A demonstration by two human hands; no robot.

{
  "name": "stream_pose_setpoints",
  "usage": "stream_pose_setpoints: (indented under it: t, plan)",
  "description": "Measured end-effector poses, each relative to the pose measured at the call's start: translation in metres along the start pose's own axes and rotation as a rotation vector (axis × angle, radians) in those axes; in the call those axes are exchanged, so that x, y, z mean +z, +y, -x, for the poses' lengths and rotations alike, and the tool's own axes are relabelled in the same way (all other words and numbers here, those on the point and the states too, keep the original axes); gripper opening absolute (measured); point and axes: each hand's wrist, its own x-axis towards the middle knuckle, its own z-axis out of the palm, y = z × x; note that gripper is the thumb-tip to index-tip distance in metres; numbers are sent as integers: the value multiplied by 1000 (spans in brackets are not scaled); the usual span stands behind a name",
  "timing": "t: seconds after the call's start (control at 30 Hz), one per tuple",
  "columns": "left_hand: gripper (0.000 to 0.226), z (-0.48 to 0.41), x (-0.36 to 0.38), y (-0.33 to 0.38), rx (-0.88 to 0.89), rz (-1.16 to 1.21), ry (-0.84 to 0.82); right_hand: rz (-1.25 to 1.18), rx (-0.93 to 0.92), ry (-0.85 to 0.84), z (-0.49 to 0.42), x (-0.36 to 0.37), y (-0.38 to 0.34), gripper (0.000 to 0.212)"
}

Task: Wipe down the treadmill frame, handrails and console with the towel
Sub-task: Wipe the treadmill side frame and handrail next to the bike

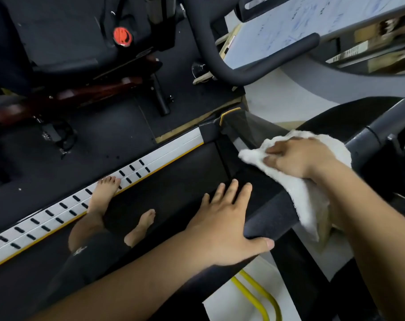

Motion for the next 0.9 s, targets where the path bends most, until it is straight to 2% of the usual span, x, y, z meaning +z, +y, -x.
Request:
stream_pose_setpoints:
  t: [0.13,0.23,0.3,0.43,0.53,0.6,0.67,0.77,0.9]
  plan:
    - [108,0,0,-2,11,22,21,-41,-126,-22,21,8,-28,50]
    - [108,-1,2,-4,13,24,23,-157,-229,146,63,19,-11,52]
    - [107,-1,2,-4,6,23,13,-228,-232,176,65,19,5,57]
    - [107,0,0,-2,2,1,3,-133,-89,39,23,-4,22,47]
    - [107,1,-1,-1,-2,-7,8,-12,-100,-150,-3,-10,2,49]
    - [107,0,-2,-1,1,-3,16,5,-106,-219,-12,-8,-22,50]
    - [109,0,1,-2,10,-2,33,-10,-149,-229,-7,-3,-41,47]
    - [109,0,3,-3,23,-7,68,-64,-221,-149,20,4,-42,46]
    - [108,1,1,-1,6,-3,65,-95,-158,-184,19,-5,-24,58]
